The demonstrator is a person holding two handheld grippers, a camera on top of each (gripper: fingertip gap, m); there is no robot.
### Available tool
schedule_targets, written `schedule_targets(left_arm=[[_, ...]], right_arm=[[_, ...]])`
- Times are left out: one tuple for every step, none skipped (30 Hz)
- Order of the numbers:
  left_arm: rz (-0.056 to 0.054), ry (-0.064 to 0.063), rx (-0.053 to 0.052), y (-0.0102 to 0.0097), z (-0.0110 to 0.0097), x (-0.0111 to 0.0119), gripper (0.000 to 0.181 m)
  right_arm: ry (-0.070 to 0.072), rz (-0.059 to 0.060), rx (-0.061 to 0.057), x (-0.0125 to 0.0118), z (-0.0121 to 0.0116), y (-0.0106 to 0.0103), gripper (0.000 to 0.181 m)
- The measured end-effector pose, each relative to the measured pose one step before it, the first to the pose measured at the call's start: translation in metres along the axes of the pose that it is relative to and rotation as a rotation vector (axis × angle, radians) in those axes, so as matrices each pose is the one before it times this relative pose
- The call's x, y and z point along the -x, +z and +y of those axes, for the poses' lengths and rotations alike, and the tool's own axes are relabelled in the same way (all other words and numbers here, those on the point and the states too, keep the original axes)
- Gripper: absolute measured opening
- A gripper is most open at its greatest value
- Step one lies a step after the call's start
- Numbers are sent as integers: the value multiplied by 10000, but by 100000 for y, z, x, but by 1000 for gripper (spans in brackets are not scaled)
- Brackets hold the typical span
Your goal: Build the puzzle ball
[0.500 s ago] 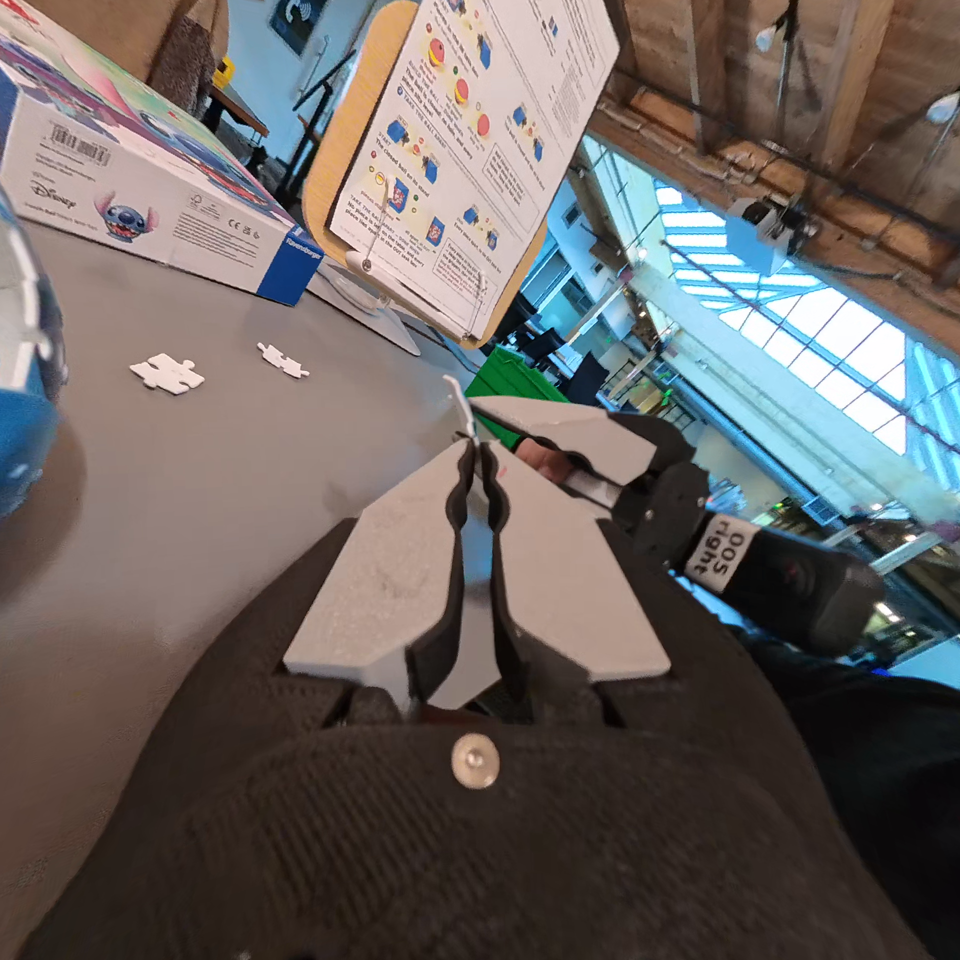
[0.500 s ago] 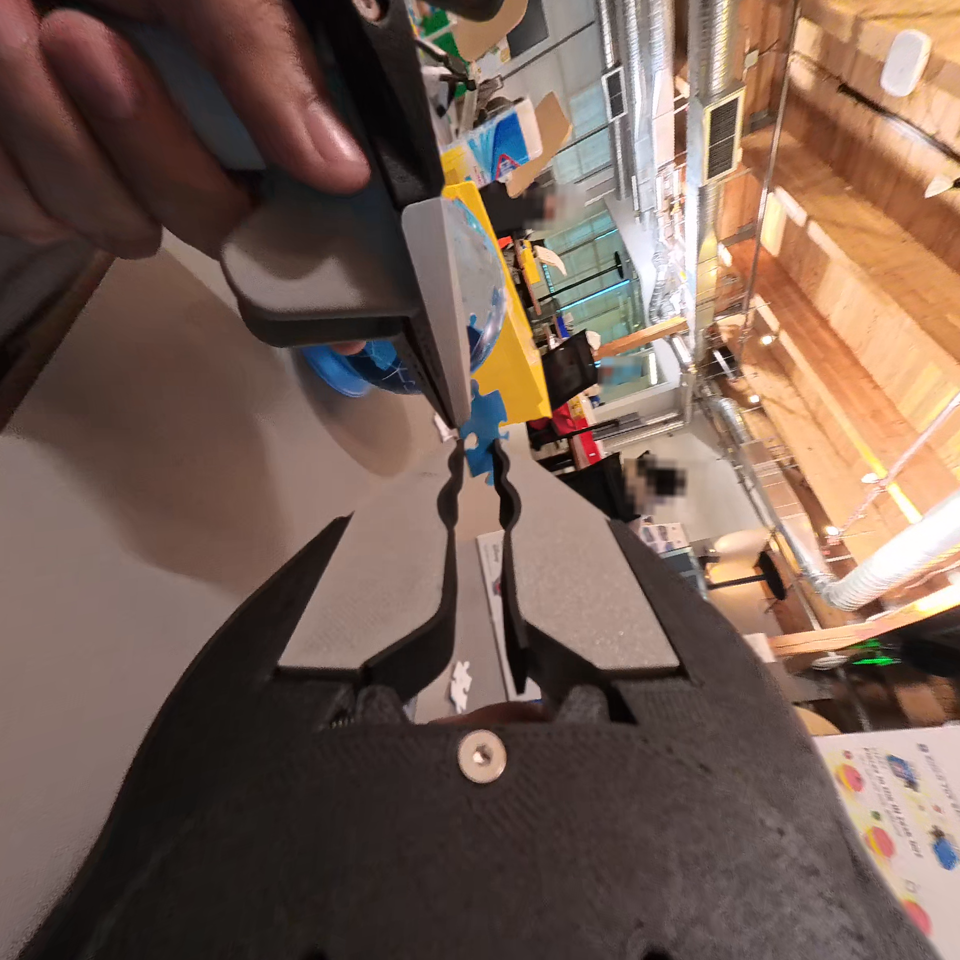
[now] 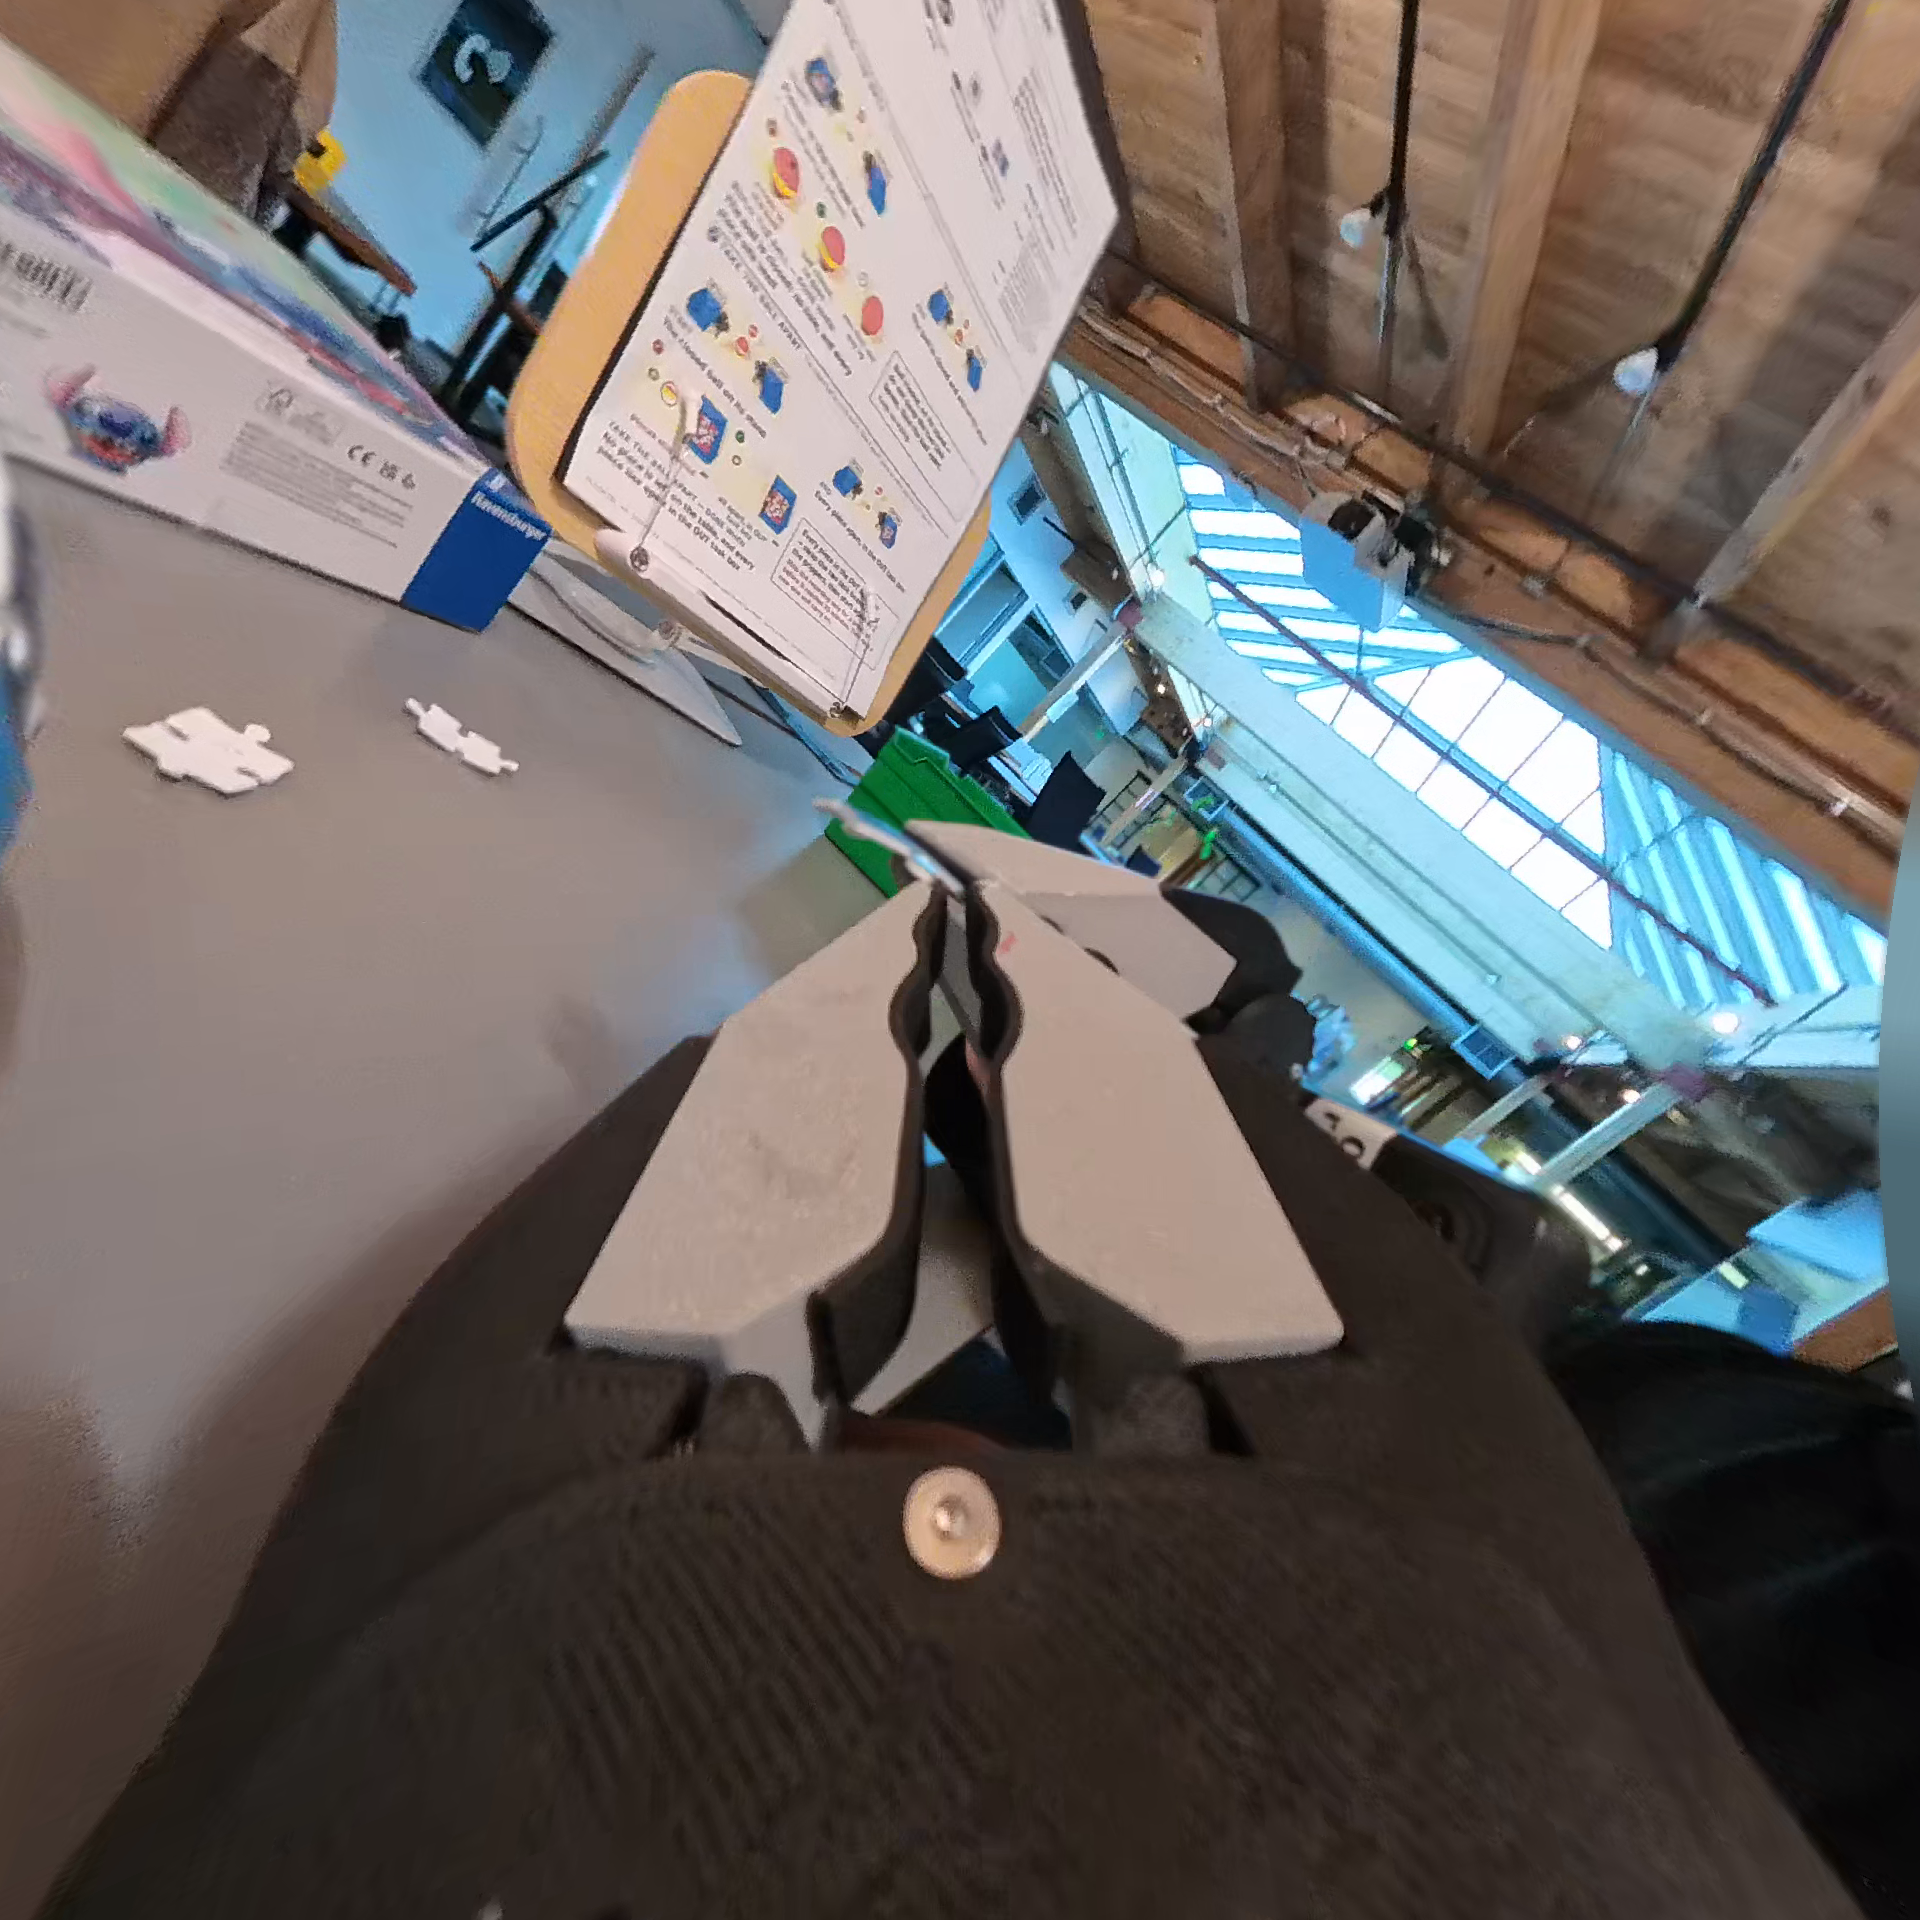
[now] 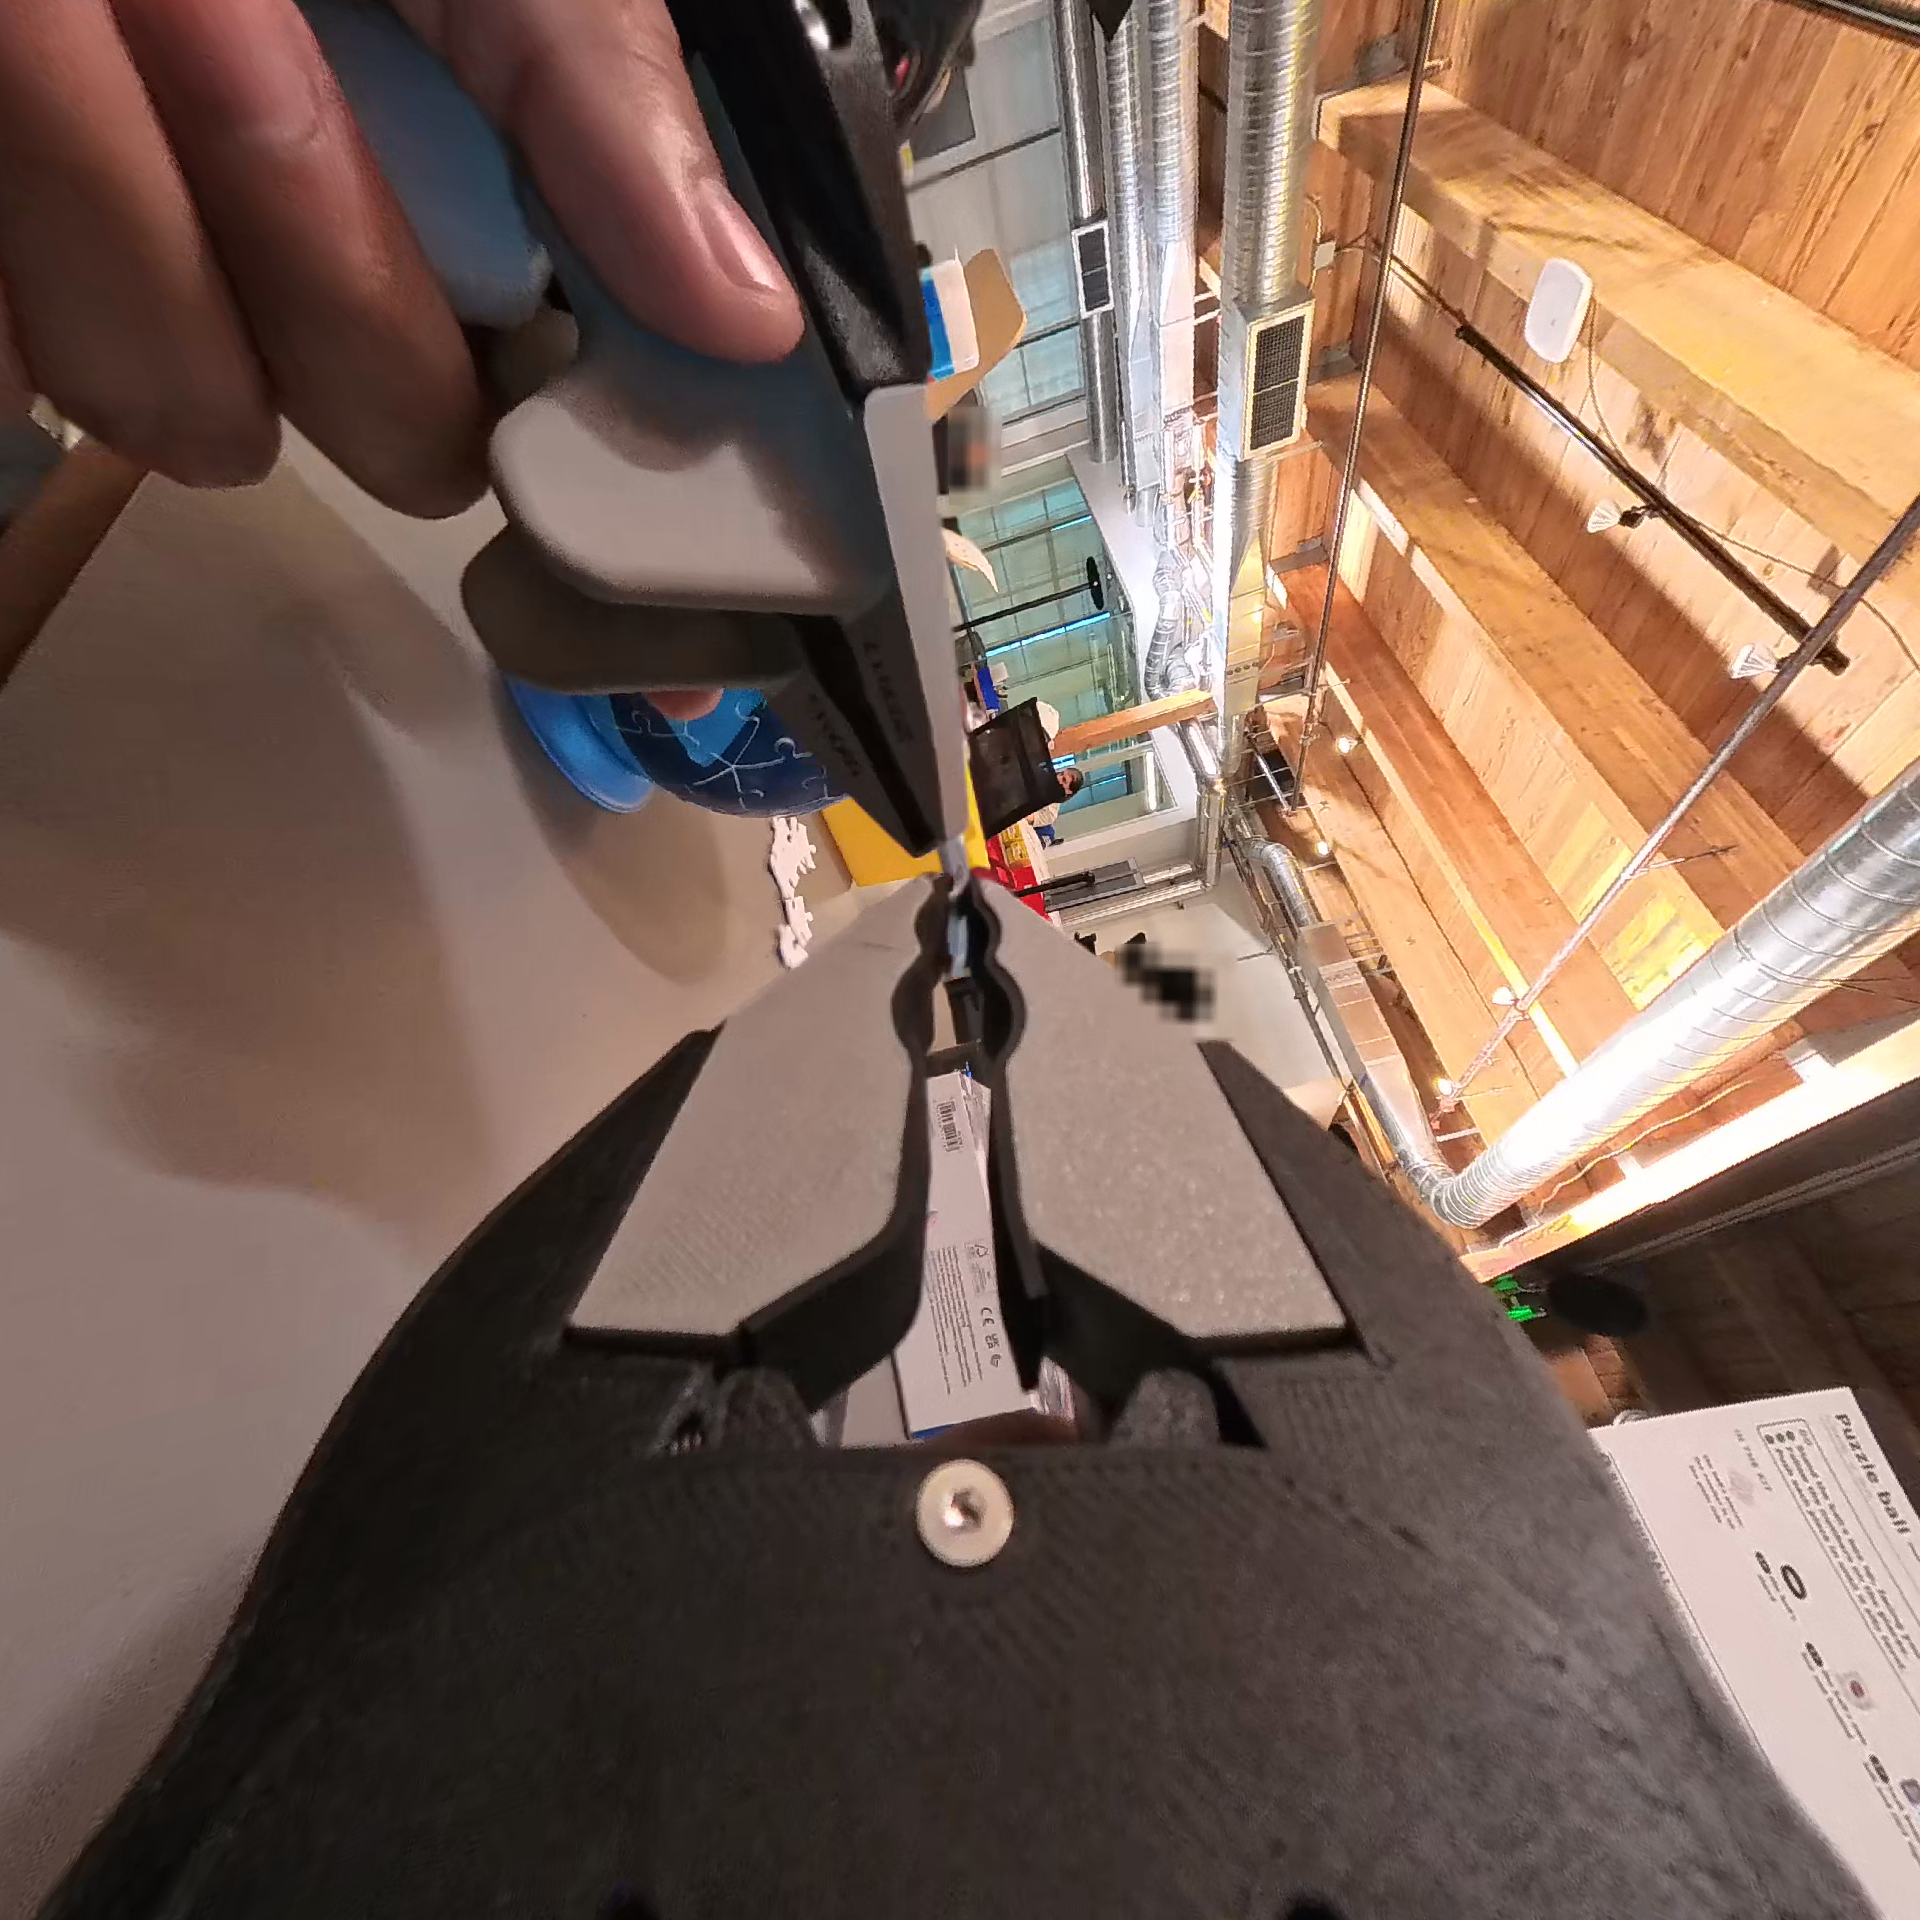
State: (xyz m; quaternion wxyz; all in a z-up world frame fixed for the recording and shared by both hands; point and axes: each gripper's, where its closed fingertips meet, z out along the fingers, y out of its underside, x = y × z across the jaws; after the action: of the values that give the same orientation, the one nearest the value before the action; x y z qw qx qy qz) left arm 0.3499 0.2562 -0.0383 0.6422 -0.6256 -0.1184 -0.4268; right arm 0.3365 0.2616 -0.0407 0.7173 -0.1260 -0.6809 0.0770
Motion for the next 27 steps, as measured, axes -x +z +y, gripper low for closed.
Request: schedule_targets(left_arm=[[-72,350,36,-10,-4,-109,0],[-112,378,-37,-50,-77,-18,0],[-68,345,-35,-97,-96,-57,0],[-53,327,32,-136,-29,-65,0],[-37,329,38,-200,-65,-56,0],[-79,394,66,-273,-85,33,2],[-167,583,97,-368,-156,178,6],[-298,843,106,-414,-286,357,11],[-417,1009,91,-404,-423,474,16],[-281,1008,61,-319,-526,202,17],[-66,870,114,-151,-494,-128,18],[34,665,236,40,-350,-274,19],[68,496,263,119,-265,-321,19],[46,427,226,128,-201,-263,19],[-116,447,262,129,-16,11,19],[-285,447,298,146,132,322,19],[-203,348,204,145,100,286,19],[-41,123,72,120,-16,141,17],[75,-80,22,128,-66,76,16],[129,-203,51,175,-17,54,15],[163,-236,79,211,11,20,15],[175,-224,85,235,43,8,15],[175,-220,37,240,-15,-15,15],[296,-243,-84,148,-180,-235,16],[382,-270,-220,47,-382,-411,15],[225,-220,-270,-48,-427,-188,10],[19,-63,-147,-110,-229,103,1]], right_arm=[[-6,61,16,-87,46,-31,0],[9,66,19,-152,72,-27,0],[51,36,24,-141,102,-33,0],[96,28,-8,-158,75,-55,0],[130,26,-38,-182,40,-78,0],[181,4,-49,-174,36,-85,0],[237,-28,-115,-175,-64,-134,0],[270,-109,-281,-77,-342,-225,0],[367,-231,-469,60,-661,-287,0],[688,-388,-550,174,-810,-235,0],[1224,-626,-448,254,-620,-37,0],[1755,-639,-253,-64,-201,139,0],[2031,-404,-269,-709,-51,142,0],[2051,-378,-503,-1022,-280,24,0],[2000,-554,-535,-900,-398,-43,0],[1813,-725,-428,-580,-387,-113,0],[1420,-590,-408,-461,-377,-209,0],[944,-359,-331,-404,-209,-186,0],[577,-242,-81,-223,148,-90,0],[288,-163,-33,-67,235,35,0],[180,-229,-1,166,237,146,0],[201,-214,31,189,223,229,0],[178,-189,-21,176,127,247,0],[115,-203,-46,243,76,235,0],[44,-118,-55,137,48,206,0],[-32,-43,-29,55,88,162,0],[-89,-14,66,28,208,141,0]])
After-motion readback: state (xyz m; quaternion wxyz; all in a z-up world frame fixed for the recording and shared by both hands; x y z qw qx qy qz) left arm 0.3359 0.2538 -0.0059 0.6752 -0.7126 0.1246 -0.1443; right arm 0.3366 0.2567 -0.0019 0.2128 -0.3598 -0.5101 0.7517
